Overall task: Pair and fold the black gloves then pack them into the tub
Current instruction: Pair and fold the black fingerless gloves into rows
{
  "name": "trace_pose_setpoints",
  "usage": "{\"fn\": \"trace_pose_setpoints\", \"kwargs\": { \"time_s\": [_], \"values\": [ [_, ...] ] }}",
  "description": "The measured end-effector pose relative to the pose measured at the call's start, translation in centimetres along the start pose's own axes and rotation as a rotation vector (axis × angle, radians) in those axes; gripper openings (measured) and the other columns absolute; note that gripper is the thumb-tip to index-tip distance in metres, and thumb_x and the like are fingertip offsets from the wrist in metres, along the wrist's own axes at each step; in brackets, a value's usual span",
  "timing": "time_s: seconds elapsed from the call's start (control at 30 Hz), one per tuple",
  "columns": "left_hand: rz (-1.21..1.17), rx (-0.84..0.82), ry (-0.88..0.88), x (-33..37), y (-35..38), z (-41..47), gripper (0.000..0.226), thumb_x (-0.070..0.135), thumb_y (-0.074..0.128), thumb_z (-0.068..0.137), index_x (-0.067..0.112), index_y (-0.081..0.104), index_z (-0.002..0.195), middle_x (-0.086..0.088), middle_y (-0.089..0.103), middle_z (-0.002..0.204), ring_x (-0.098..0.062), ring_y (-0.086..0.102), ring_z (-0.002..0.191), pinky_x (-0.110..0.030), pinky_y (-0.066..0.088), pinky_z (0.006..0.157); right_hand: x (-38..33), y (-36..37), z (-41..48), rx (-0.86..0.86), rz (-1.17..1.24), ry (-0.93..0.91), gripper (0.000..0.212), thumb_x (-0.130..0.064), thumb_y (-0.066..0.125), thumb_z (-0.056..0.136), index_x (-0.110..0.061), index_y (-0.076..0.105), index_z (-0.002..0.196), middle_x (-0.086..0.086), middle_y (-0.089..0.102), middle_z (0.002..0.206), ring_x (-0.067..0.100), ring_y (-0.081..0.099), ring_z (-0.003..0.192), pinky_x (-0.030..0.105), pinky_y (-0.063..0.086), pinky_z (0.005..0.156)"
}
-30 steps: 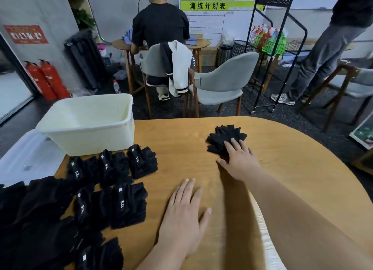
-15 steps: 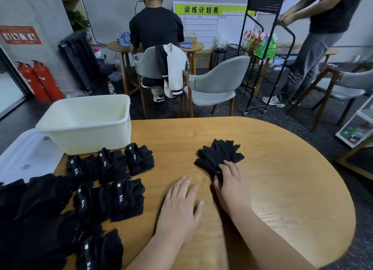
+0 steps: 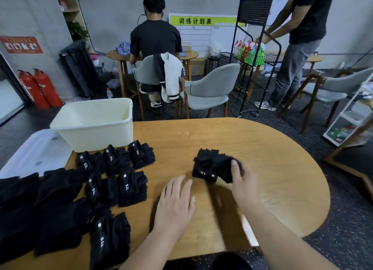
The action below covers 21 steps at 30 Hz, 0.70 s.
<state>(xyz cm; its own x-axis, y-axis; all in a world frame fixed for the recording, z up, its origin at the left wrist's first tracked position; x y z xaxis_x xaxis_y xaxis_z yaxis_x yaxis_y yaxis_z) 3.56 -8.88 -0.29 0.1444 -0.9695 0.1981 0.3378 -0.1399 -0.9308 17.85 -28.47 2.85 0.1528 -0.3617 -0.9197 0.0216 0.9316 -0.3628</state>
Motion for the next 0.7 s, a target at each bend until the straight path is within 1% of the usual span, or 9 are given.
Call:
{"fn": "trace_pose_setpoints", "kwargs": {
  "time_s": [0.1, 0.17, 0.2, 0.27, 0.37, 0.47, 0.53, 0.6, 0.7],
  "values": [
    [0.012, -0.024, 0.011, 0.0, 0.2, -0.8, 0.046, 0.042, 0.043, 0.108, 0.021, 0.053, 0.148, -0.003, 0.044, 0.155, -0.024, 0.043, 0.145, -0.044, 0.046, 0.116, 2.3, -2.7, 1.1, 0.152, -0.009, 0.192, 0.035, -0.048, 0.052, 0.106, -0.022, 0.071, 0.116, -0.003, 0.073, 0.096, 0.027, 0.069, 0.097, 0.048, 0.058, 0.087],
    [0.016, -0.044, 0.021, 0.0, 0.3, -1.1, 0.044, 0.042, 0.042, 0.108, 0.022, 0.055, 0.145, -0.002, 0.045, 0.153, -0.023, 0.044, 0.143, -0.043, 0.046, 0.116, 3.8, -3.7, 0.3, 0.138, -0.247, 0.248, 0.042, -0.052, 0.052, 0.104, -0.021, 0.065, 0.129, 0.003, 0.072, 0.103, 0.032, 0.066, 0.105, 0.050, 0.057, 0.092],
    [0.021, -0.056, 0.026, 0.0, 0.4, -1.1, 0.042, 0.041, 0.043, 0.107, 0.022, 0.056, 0.142, -0.002, 0.047, 0.152, -0.022, 0.045, 0.142, -0.042, 0.046, 0.116, 4.3, -4.1, -0.4, 0.127, -0.431, 0.238, 0.048, -0.053, 0.053, 0.104, -0.020, 0.059, 0.138, 0.008, 0.070, 0.115, 0.034, 0.061, 0.114, 0.050, 0.054, 0.097],
    [0.043, -0.089, 0.043, 0.3, 0.5, -1.2, 0.045, 0.041, 0.037, 0.108, 0.022, 0.056, 0.144, -0.001, 0.045, 0.155, -0.021, 0.042, 0.144, -0.041, 0.042, 0.119, 4.8, -4.3, -2.1, 0.150, -0.685, 0.146, 0.054, -0.052, 0.053, 0.103, -0.020, 0.050, 0.147, 0.014, 0.057, 0.136, 0.036, 0.050, 0.126, 0.050, 0.046, 0.104],
    [0.080, -0.182, 0.097, 1.0, 0.7, -0.7, 0.054, 0.040, 0.024, 0.110, 0.022, 0.042, 0.157, -0.002, 0.028, 0.167, -0.023, 0.026, 0.156, -0.041, 0.024, 0.129, 4.3, -2.9, -3.6, 0.131, -0.795, -0.136, 0.042, -0.043, 0.050, 0.106, -0.020, 0.058, 0.140, 0.010, 0.052, 0.143, 0.033, 0.046, 0.131, 0.050, 0.045, 0.107],
    [0.132, -0.259, 0.206, 2.2, 0.6, 0.6, 0.060, 0.043, 0.023, 0.113, 0.021, 0.016, 0.168, -0.003, 0.002, 0.177, -0.023, 0.000, 0.163, -0.042, 0.002, 0.133, 3.7, -0.8, -4.4, 0.030, -0.882, -0.366, 0.033, -0.038, 0.045, 0.109, -0.024, 0.069, 0.127, 0.000, 0.061, 0.137, 0.027, 0.048, 0.133, 0.048, 0.043, 0.107],
    [0.111, -0.273, 0.224, 3.0, 0.6, 2.0, 0.065, 0.043, 0.025, 0.114, 0.023, 0.001, 0.170, 0.003, -0.011, 0.177, -0.016, -0.013, 0.162, -0.040, -0.007, 0.131, 3.2, -0.4, -4.7, 0.023, -0.928, -0.436, 0.036, -0.041, 0.044, 0.107, -0.025, 0.074, 0.119, -0.003, 0.065, 0.126, 0.025, 0.052, 0.125, 0.045, 0.042, 0.102],
    [0.062, -0.299, 0.187, 3.7, 1.0, 3.4, 0.069, 0.044, 0.028, 0.114, 0.023, -0.008, 0.169, 0.006, -0.016, 0.176, -0.012, -0.018, 0.161, -0.040, -0.006, 0.132, 3.1, -0.6, -4.9, 0.044, -0.945, -0.431, 0.038, -0.042, 0.043, 0.106, -0.025, 0.074, 0.120, -0.004, 0.066, 0.120, 0.026, 0.054, 0.118, 0.045, 0.041, 0.101],
    [0.037, -0.364, 0.161, 4.9, 2.2, 5.3, 0.073, 0.048, 0.033, 0.113, 0.021, -0.002, 0.170, 0.004, -0.004, 0.178, -0.013, -0.009, 0.163, -0.041, 0.000, 0.133, 2.8, -1.1, -5.2, 0.091, -0.942, -0.446, 0.037, -0.040, 0.047, 0.105, -0.022, 0.072, 0.125, -0.002, 0.068, 0.115, 0.029, 0.057, 0.108, 0.046, 0.041, 0.094]
  ]
}}
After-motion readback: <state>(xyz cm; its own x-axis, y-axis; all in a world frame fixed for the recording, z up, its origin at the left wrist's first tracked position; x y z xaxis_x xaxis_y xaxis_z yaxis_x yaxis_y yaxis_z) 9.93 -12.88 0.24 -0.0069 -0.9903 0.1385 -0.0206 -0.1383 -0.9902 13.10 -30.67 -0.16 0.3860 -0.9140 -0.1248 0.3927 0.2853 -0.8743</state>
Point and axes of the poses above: each hand's wrist, its own z-axis towards the middle knuckle, its own y-axis out of the palm, x = y × z, the point moved 7 cm from there along z, towards the middle knuckle
